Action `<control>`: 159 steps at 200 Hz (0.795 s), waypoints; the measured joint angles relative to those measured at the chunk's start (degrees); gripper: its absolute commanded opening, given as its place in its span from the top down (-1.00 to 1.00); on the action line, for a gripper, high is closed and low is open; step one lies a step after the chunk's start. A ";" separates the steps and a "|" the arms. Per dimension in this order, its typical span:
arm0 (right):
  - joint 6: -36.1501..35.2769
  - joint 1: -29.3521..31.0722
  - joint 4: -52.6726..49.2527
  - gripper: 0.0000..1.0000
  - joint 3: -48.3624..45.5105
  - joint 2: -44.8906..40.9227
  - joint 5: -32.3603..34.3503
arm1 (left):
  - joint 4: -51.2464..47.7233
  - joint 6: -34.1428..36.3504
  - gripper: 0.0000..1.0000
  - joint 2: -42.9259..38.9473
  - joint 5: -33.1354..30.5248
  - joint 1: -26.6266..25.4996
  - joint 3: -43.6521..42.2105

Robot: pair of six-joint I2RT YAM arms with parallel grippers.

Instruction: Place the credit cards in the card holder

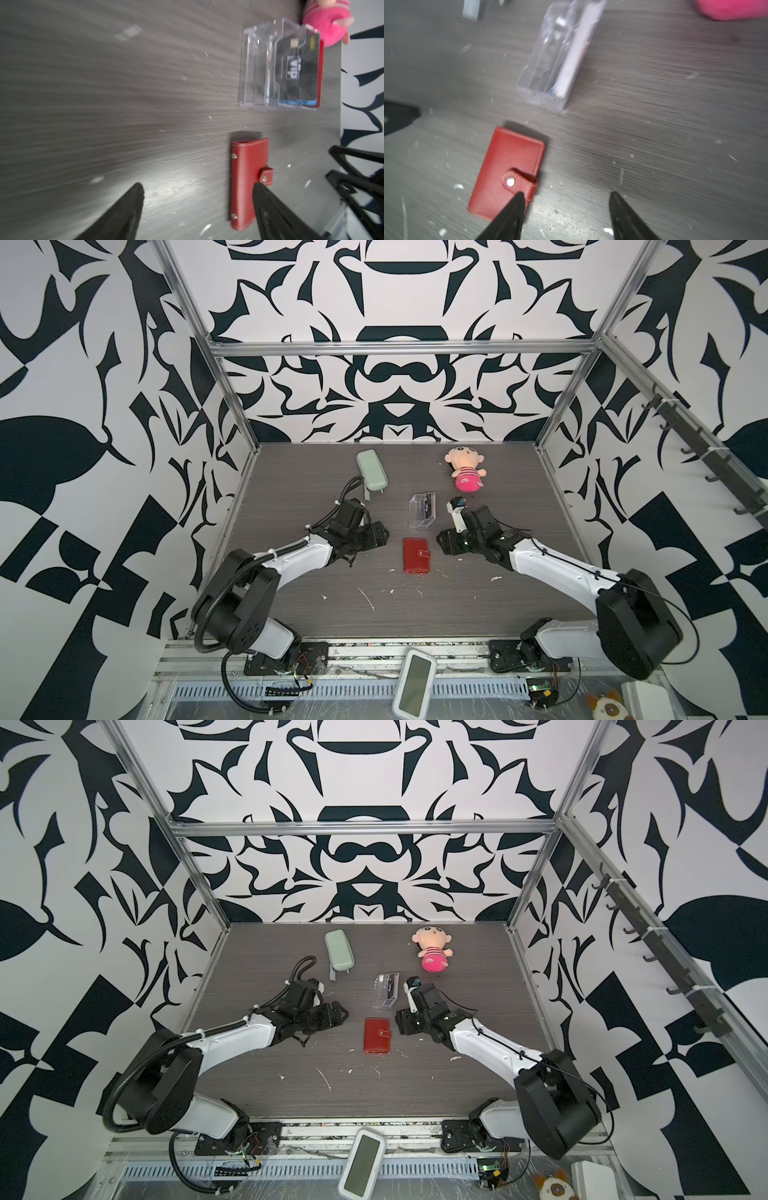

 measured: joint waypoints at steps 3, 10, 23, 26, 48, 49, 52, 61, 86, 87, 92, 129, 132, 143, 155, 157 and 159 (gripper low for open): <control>-0.28 0.33 0.04 -0.06 0.13 0.61 -0.24 | 0.26 -0.59 -0.53 0.87 0.28 -0.48 0.46; 0.20 0.98 0.13 -0.02 0.42 1.68 -0.81 | 0.61 -1.03 -0.51 2.38 0.92 -1.36 1.44; 1.01 2.23 0.31 0.06 1.05 3.69 -1.79 | 1.33 -1.79 -0.44 4.70 1.90 -2.78 3.15; 1.22 2.49 0.44 0.07 1.16 4.07 -1.99 | 1.51 -1.86 -0.43 5.16 2.10 -3.08 3.43; 2.27 4.37 1.55 0.11 1.75 6.73 -3.13 | 2.89 -2.97 -0.34 7.56 3.82 -4.63 4.74; 2.36 4.44 1.57 0.11 1.77 6.80 -3.17 | 2.99 -3.19 -0.34 7.74 3.98 -4.72 4.76; 2.43 4.68 1.77 0.11 1.79 7.08 -3.32 | 3.13 -3.28 -0.33 7.93 4.13 -4.85 4.79; 2.91 5.27 2.45 0.11 1.84 7.80 -3.82 | 3.61 -3.65 -0.28 8.72 4.85 -5.29 4.81; 4.02 6.45 4.44 0.11 1.84 9.29 -5.16 | 4.87 -4.94 -0.13 11.15 6.88 -6.03 4.81; 4.07 6.49 4.57 0.11 1.84 9.35 -5.16 | 5.05 -5.01 -0.13 11.28 7.08 -6.08 4.81; 4.17 6.64 4.85 0.11 1.84 9.64 -5.31 | 5.46 -5.20 -0.11 11.54 7.48 -6.21 4.94; 5.22 7.28 6.60 0.12 1.84 11.15 -5.57 | 7.06 -6.43 0.02 13.44 9.44 -6.80 5.84; 5.29 7.30 6.67 0.12 1.84 11.26 -5.55 | 7.17 -6.47 0.03 13.55 9.53 -6.82 5.88; 5.40 7.32 6.99 0.12 1.84 11.54 -5.51 | 7.37 -6.67 0.08 13.86 9.99 -6.95 6.05; 5.51 7.45 7.28 0.12 1.84 11.89 -5.33 | 7.43 -6.84 0.12 14.16 10.36 -7.06 6.10; 5.55 7.48 7.32 0.12 1.84 11.93 -5.29 | 7.45 -6.99 0.12 14.19 10.47 -7.08 6.10; 5.55 7.52 7.34 0.12 1.84 12.00 -5.22 | 7.45 -6.93 0.13 14.21 10.49 -7.08 6.10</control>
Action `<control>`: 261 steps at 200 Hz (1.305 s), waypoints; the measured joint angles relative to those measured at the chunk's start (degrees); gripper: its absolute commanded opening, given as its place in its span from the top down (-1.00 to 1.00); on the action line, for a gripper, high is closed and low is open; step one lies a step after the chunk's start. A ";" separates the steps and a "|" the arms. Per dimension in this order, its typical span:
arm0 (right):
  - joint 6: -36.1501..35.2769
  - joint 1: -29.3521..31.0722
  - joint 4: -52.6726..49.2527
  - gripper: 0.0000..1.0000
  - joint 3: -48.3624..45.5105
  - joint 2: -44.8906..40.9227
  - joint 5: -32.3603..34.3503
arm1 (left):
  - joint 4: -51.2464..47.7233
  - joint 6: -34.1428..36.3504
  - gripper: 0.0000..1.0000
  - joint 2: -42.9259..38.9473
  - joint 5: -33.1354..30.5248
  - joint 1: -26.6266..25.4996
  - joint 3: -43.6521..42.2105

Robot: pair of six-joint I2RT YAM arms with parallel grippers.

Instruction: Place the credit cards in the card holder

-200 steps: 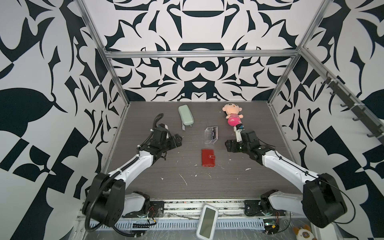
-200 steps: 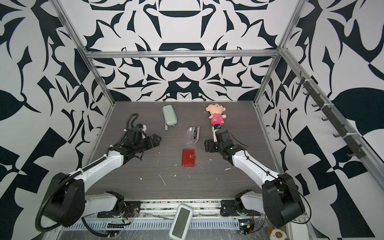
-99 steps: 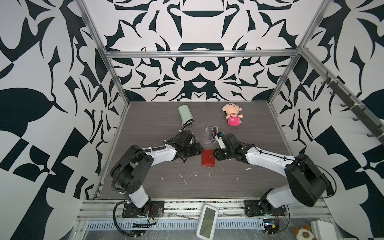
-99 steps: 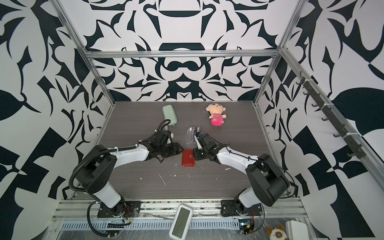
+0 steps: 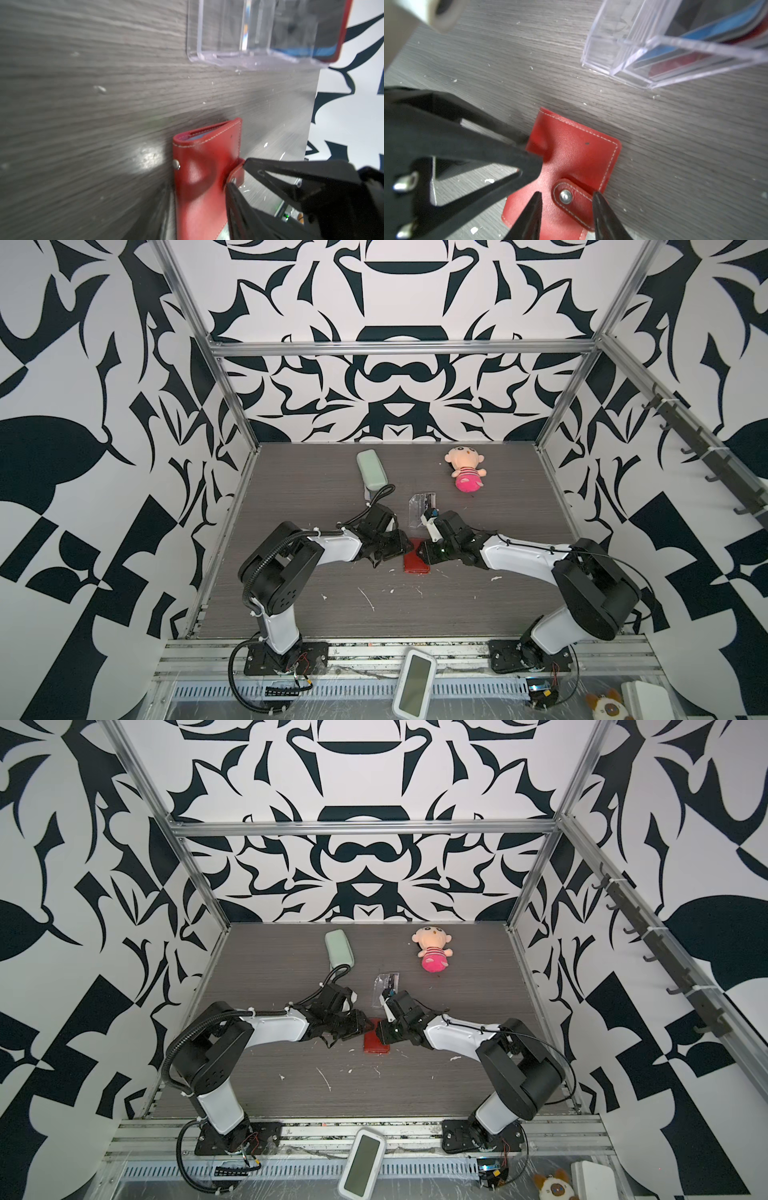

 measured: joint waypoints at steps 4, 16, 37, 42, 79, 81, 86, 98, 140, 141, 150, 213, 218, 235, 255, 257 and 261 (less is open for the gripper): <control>0.02 0.09 0.07 0.12 0.00 0.13 0.11 | 0.04 -0.07 0.16 0.07 0.11 -0.02 0.02; 0.20 0.31 0.26 0.13 0.00 0.52 0.46 | 0.09 -0.02 0.22 0.24 0.33 -0.02 0.02; 0.48 0.98 0.46 0.13 0.00 1.29 1.88 | 0.04 -0.37 0.32 0.44 0.61 -0.02 0.02; 0.52 1.20 0.50 0.13 0.00 1.49 2.36 | 0.02 -0.48 0.38 0.48 0.68 -0.02 0.02; 0.57 3.26 0.15 0.16 0.52 2.27 6.64 | -0.26 -0.92 0.80 1.01 0.87 0.07 0.02; 0.57 3.39 0.13 0.17 0.61 2.34 6.93 | -0.28 -0.68 0.82 1.01 0.94 0.07 0.02; 0.57 3.82 -0.09 0.19 0.87 2.51 7.78 | -0.28 -0.83 0.86 1.01 0.94 0.09 0.02; 0.48 4.74 -0.66 0.23 1.27 2.86 9.75 | -0.22 -0.90 0.91 1.01 1.03 0.13 0.02; -0.66 7.98 -3.89 0.50 3.45 3.93 16.70 | -0.26 -0.85 1.00 1.01 0.96 0.15 0.02; -0.59 8.09 -4.02 0.50 3.56 4.00 16.90 | -0.26 -0.85 1.00 1.01 0.96 0.15 0.02; -0.68 8.74 -4.81 0.55 4.15 4.26 18.18 | -0.28 -0.87 1.00 1.01 0.94 0.13 0.02; -1.36 11.41 -8.55 0.98 5.62 4.17 24.37 | -0.22 -0.96 1.00 1.01 0.52 -0.13 0.02; -1.20 11.47 -8.68 1.00 5.62 3.96 24.70 | -0.11 -1.01 1.00 0.98 0.42 -0.13 0.02; -0.81 11.39 -10.10 1.00 5.27 2.78 26.62 | -0.13 -1.07 1.00 0.98 -0.20 -0.13 -0.04; -0.15 11.37 -11.15 1.00 3.96 -0.09 28.59 | -0.13 -1.14 1.00 0.90 -0.66 -0.15 -0.15; -0.11 11.37 -11.19 1.00 3.80 -0.44 28.76 | -0.13 -1.16 1.00 0.87 -0.72 -0.15 -0.17; 0.07 11.34 -11.30 1.00 3.58 -1.09 29.05 | -0.11 -1.16 1.00 0.85 -0.81 -0.20 -0.24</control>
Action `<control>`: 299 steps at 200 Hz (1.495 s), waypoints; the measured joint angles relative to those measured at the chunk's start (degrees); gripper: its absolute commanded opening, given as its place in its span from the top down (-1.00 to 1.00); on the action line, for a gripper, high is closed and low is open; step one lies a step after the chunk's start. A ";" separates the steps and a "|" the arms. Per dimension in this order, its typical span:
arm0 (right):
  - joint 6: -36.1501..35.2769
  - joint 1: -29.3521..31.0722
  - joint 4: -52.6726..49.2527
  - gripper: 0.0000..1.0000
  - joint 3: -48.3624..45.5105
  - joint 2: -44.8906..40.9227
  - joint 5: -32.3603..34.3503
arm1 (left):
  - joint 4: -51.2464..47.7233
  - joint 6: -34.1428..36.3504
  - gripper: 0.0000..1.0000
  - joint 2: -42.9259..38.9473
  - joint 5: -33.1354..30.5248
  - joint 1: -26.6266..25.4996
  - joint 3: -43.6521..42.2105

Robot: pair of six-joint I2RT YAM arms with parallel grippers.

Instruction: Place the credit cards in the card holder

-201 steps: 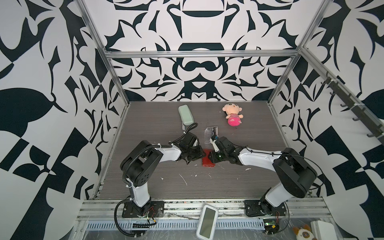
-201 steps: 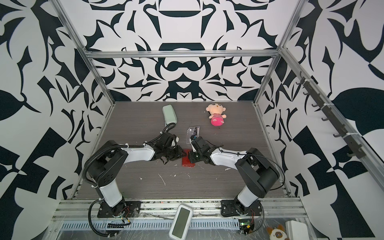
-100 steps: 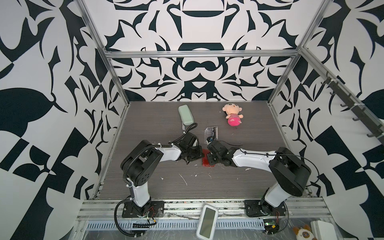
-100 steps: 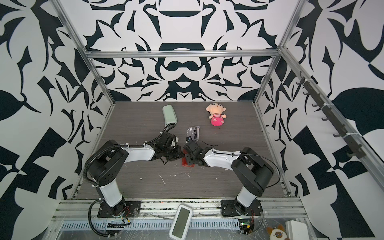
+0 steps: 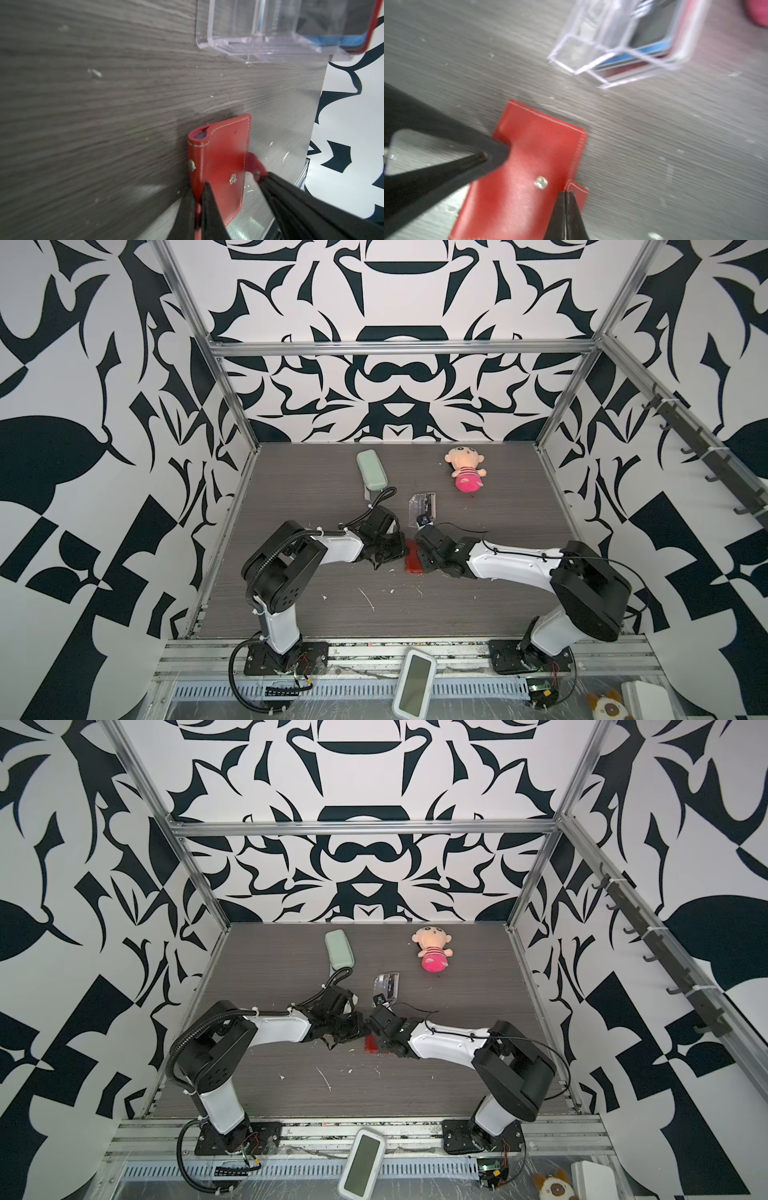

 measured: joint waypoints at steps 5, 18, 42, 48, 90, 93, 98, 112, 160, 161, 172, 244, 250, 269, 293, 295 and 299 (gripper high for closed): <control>0.20 -0.02 -0.17 1.00 -0.28 -0.79 0.35 | 0.02 -0.02 1.00 -0.04 -0.09 0.00 -0.07; 0.72 -0.07 -0.42 1.00 -0.81 -2.89 0.90 | 0.04 -0.15 0.85 -0.28 -0.42 -0.04 -0.26; 1.18 -0.07 -0.20 1.00 -1.77 -6.03 0.33 | 0.26 -0.13 0.29 -1.46 -1.16 -0.04 -1.51; 1.38 -0.09 0.02 1.00 -2.12 -6.80 -0.04 | 0.79 0.00 0.20 -2.01 -0.83 -0.04 -2.10; 4.02 -0.79 3.96 1.00 -5.11 -10.58 -4.57 | 0.85 1.60 -0.04 -6.25 -2.32 -0.87 -3.56; 4.28 -0.85 4.42 1.00 -5.31 -10.73 -5.01 | 0.90 1.77 -0.05 -6.43 -2.38 -0.98 -3.56; 4.66 -0.90 5.07 1.00 -5.62 -10.88 -5.55 | 0.92 1.92 -0.07 -6.67 -2.47 -1.18 -3.56; 5.79 -1.09 6.93 1.00 -6.51 -11.39 -7.45 | 1.11 2.45 -0.12 -6.95 -2.45 -1.73 -3.56; 8.94 -1.86 12.39 1.00 -9.66 -14.60 -12.13 | 2.32 3.80 -0.29 -6.95 -2.34 -3.43 -3.56; 8.98 -1.88 12.50 1.00 -9.73 -14.71 -12.22 | 2.36 3.87 -0.29 -6.95 -2.32 -3.43 -3.56; 9.49 -2.12 13.62 1.00 -10.10 -15.65 -12.90 | 2.51 4.07 -0.31 -6.97 -2.38 -3.52 -3.56; 11.28 -4.20 17.40 1.00 -11.78 -17.84 -17.11 | 3.45 5.03 -0.48 -9.07 -3.67 -3.78 -4.44; 11.37 -4.24 17.59 1.00 -11.89 -17.84 -17.46 | 3.45 5.09 -0.49 -9.31 -3.80 -3.78 -4.55; 11.52 -4.46 17.86 1.00 -12.04 -17.84 -18.32 | 3.74 5.29 -0.51 -9.68 -4.22 -3.80 -4.90; 11.76 -4.57 18.84 1.00 -12.09 -17.84 -19.43 | 3.91 5.62 -0.56 -9.68 -4.42 -3.87 -4.92; 11.78 -4.57 18.91 1.00 -12.09 -17.84 -19.50 | 3.91 5.73 -0.56 -9.68 -4.44 -3.89 -4.92; 11.87 -4.57 19.04 1.00 -12.09 -17.86 -19.56 | 3.91 5.70 -0.56 -9.68 -4.50 -3.91 -4.92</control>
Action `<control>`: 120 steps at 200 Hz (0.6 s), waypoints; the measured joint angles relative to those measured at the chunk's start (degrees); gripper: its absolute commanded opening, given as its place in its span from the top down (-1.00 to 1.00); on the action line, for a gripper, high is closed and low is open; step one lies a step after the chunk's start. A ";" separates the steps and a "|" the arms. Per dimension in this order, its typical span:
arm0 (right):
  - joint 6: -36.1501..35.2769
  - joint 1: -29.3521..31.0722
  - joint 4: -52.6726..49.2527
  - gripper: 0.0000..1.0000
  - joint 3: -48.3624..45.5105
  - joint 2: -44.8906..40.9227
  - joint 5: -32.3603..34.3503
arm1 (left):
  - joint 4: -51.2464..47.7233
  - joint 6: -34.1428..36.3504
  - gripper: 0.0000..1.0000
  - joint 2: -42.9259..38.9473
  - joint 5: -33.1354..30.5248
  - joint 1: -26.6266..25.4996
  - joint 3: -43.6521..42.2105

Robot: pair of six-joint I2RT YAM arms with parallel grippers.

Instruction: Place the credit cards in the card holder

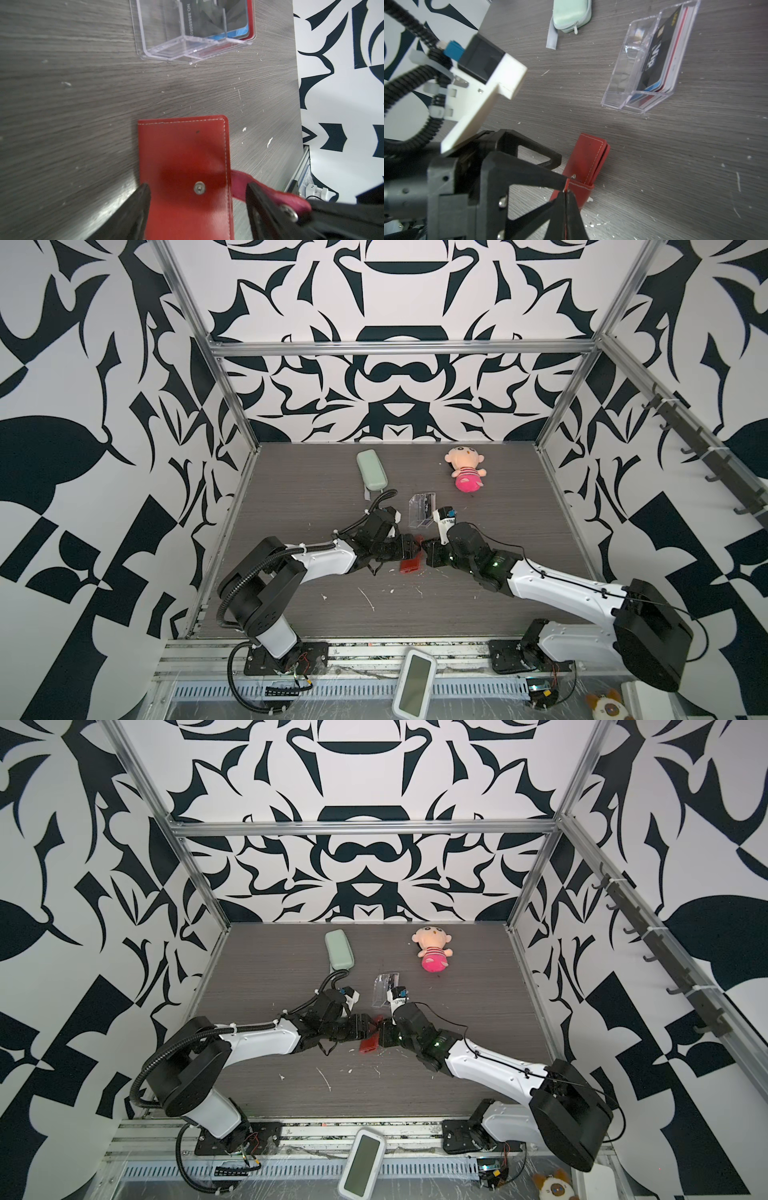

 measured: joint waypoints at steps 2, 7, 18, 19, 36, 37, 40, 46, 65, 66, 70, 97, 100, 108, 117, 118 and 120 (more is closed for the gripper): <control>0.04 -0.02 0.04 1.00 0.00 0.00 -0.04 | 0.00 0.04 -0.56 -0.02 -0.04 -0.02 -0.02; 0.09 -0.09 0.17 1.00 -0.02 0.00 -0.17 | 0.00 0.09 -0.57 -0.04 -0.11 -0.07 -0.04; 0.24 -0.31 0.42 1.00 -0.09 -0.02 -0.42 | 0.02 0.26 -0.58 -0.24 -0.31 -0.15 -0.17; 0.24 -0.31 0.42 1.00 -0.09 -0.04 -0.44 | 0.00 0.24 -0.58 -0.28 -0.31 -0.17 -0.22; 0.42 -0.55 0.52 1.00 -0.22 -0.22 -0.94 | 0.00 0.48 -0.58 -0.72 -0.66 -0.28 -0.61; 0.44 -0.55 0.52 1.00 -0.22 -0.24 -0.96 | 0.00 0.48 -0.58 -0.72 -0.68 -0.28 -0.61; 0.46 -0.63 0.52 1.00 -0.22 -0.28 -1.01 | 0.00 0.50 -0.57 -0.79 -0.79 -0.31 -0.63; 0.50 -0.68 0.57 1.00 -0.22 -0.35 -1.11 | 0.00 0.59 -0.58 -0.79 -0.94 -0.33 -0.63; 0.63 -0.98 1.01 1.00 -0.22 -0.37 -1.51 | 0.00 0.66 -0.57 -0.79 -1.38 -0.37 -0.66; 0.63 -1.01 1.03 1.00 -0.22 -0.37 -1.53 | 0.00 0.66 -0.57 -0.79 -1.40 -0.37 -0.68; 0.66 -1.03 1.11 1.00 -0.24 -0.37 -1.66 | 0.00 0.63 -0.57 -0.79 -1.46 -0.37 -0.68; 0.92 -1.40 2.19 1.00 -0.66 -0.44 -2.12 | 0.00 0.66 -0.56 -0.79 -1.62 -0.37 -0.68; 0.94 -1.42 2.23 1.00 -0.72 -0.44 -2.14 | 0.00 0.66 -0.57 -0.79 -1.64 -0.37 -0.68; 0.96 -1.53 2.40 1.00 -0.85 -0.48 -2.34 | 0.00 0.66 -0.56 -0.79 -1.68 -0.37 -0.70; 1.01 -1.73 2.49 1.00 -0.87 -0.48 -2.56 | 0.00 0.66 -0.55 -0.79 -1.77 -0.37 -0.72; 1.03 -1.75 2.49 1.00 -0.87 -0.48 -2.56 | 0.00 0.66 -0.55 -0.79 -1.77 -0.37 -0.74; 1.05 -1.77 2.54 1.00 -0.87 -0.48 -2.60 | 0.00 0.66 -0.55 -0.79 -1.79 -0.37 -0.74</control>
